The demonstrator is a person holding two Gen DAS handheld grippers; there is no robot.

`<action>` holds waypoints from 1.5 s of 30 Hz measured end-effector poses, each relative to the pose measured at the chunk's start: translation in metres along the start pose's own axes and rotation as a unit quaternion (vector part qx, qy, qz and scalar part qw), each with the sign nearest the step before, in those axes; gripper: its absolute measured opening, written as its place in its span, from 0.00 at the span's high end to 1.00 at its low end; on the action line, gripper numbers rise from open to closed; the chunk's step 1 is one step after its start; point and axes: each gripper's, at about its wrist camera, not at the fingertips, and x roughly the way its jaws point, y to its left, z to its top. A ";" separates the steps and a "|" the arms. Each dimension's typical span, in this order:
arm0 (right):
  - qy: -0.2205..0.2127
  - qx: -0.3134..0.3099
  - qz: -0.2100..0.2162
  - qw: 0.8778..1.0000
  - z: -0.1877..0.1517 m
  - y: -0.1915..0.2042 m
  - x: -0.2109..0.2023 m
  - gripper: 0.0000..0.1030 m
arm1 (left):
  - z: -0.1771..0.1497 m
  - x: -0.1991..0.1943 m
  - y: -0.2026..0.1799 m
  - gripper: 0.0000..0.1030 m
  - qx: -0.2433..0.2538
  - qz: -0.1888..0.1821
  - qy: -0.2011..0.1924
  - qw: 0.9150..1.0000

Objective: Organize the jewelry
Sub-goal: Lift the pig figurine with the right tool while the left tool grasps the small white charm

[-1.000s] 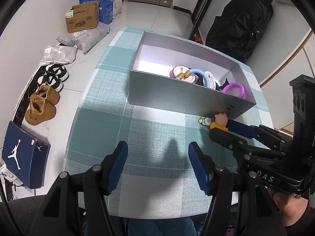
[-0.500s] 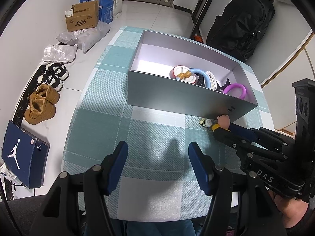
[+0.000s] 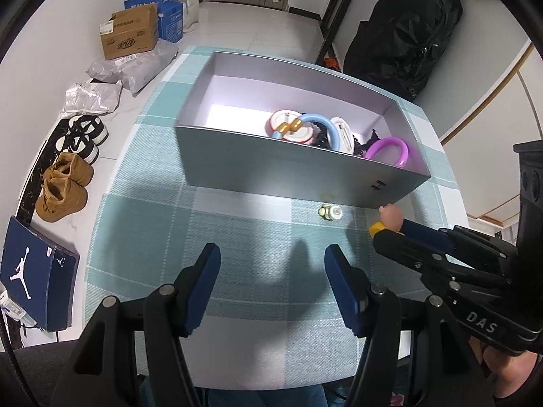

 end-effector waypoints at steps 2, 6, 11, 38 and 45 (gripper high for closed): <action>-0.003 0.002 0.000 1.000 0.000 -0.001 -0.004 0.75 | 0.001 0.000 -0.002 0.43 0.004 -0.002 -0.001 1.000; -0.009 0.008 0.004 1.000 -0.003 -0.008 -0.013 0.75 | 0.002 0.002 -0.008 0.43 0.012 -0.005 -0.004 1.000; -0.018 0.017 0.007 1.000 -0.007 -0.015 -0.026 0.75 | 0.004 0.006 -0.016 0.43 0.026 -0.008 -0.008 1.000; -0.055 0.053 0.017 0.997 -0.015 -0.039 -0.066 0.75 | 0.009 0.024 -0.041 0.87 0.061 0.044 -0.005 0.997; -0.055 0.050 0.016 0.997 -0.016 -0.038 -0.067 0.75 | 0.009 0.023 -0.045 0.91 0.067 0.036 -0.004 0.997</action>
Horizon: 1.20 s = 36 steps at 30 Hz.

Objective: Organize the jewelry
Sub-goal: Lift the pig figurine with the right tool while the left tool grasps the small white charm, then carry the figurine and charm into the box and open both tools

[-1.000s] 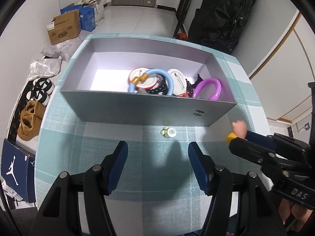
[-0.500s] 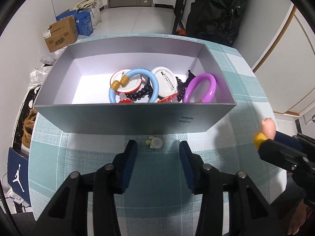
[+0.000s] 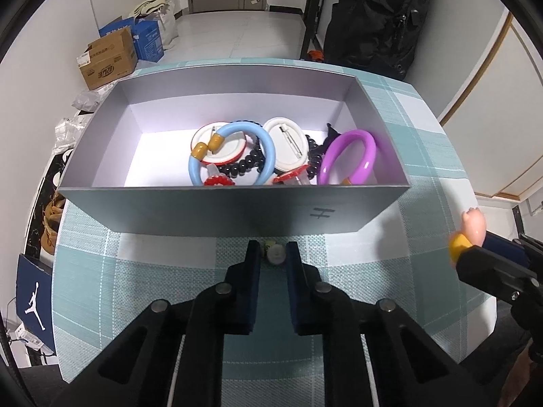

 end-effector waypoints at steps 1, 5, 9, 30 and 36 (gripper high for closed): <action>0.000 0.001 0.000 1.000 0.000 -0.001 0.000 0.75 | 0.001 0.000 -0.002 0.92 0.002 -0.001 0.000 1.000; -0.001 0.005 0.001 1.000 0.000 -0.001 0.000 0.75 | -0.002 -0.002 -0.003 0.92 0.004 -0.016 0.004 1.000; 0.000 0.006 0.002 1.000 0.000 0.000 0.003 0.75 | -0.005 -0.007 -0.002 0.92 0.005 -0.014 0.003 1.000; -0.015 0.001 0.064 0.998 0.025 0.034 0.025 0.75 | 0.010 -0.051 0.030 0.92 -0.054 -0.047 -0.065 0.995; -0.029 0.009 0.074 0.997 0.039 0.041 0.031 0.75 | 0.016 -0.054 0.038 0.92 -0.061 -0.053 -0.076 0.994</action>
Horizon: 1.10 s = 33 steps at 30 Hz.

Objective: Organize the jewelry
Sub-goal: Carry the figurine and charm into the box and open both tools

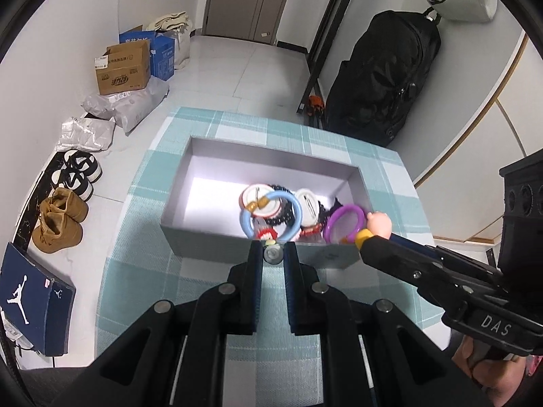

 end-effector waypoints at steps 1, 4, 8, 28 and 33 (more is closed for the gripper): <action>-0.001 0.000 0.002 1.000 0.002 0.001 0.001 0.75 | 0.002 0.000 0.001 0.92 0.001 0.001 -0.003 1.000; -0.004 0.002 0.006 1.000 0.007 0.003 0.005 0.75 | 0.005 -0.002 0.002 0.92 0.001 0.001 -0.007 1.000; -0.006 0.004 0.011 1.000 0.012 0.004 0.007 0.75 | 0.012 -0.002 0.006 0.92 -0.003 -0.006 -0.010 1.000; -0.008 0.024 0.010 1.000 0.039 -0.018 0.018 0.75 | 0.040 0.033 0.007 0.92 -0.036 -0.024 0.026 0.999; -0.011 0.025 0.004 1.000 0.045 -0.025 0.020 0.75 | 0.047 0.043 0.004 0.92 -0.043 -0.026 0.034 0.998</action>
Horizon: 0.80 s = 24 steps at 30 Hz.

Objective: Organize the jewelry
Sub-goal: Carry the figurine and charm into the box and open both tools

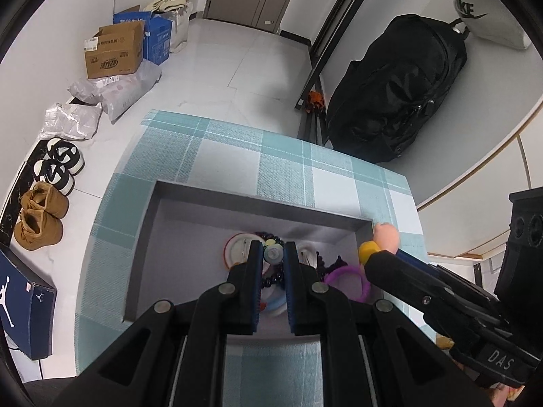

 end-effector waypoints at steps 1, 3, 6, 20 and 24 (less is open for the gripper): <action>0.002 0.001 -0.001 1.000 0.001 -0.001 0.001 0.75 | 0.001 0.002 0.000 0.92 -0.002 -0.002 0.003 1.000; 0.003 0.001 -0.003 1.000 0.003 -0.004 0.004 0.75 | 0.002 0.005 0.000 0.92 -0.003 -0.004 0.007 1.000; 0.007 0.003 -0.007 1.000 0.005 -0.007 0.006 0.75 | 0.004 0.009 -0.002 0.92 -0.002 -0.004 0.009 1.000; -0.001 0.004 -0.019 1.000 0.010 -0.014 0.007 0.73 | 0.011 0.011 -0.008 0.89 -0.006 -0.021 0.005 1.000; -0.015 0.005 -0.022 1.000 0.009 -0.014 -0.002 0.67 | 0.010 0.010 -0.008 0.68 -0.009 -0.023 0.005 1.000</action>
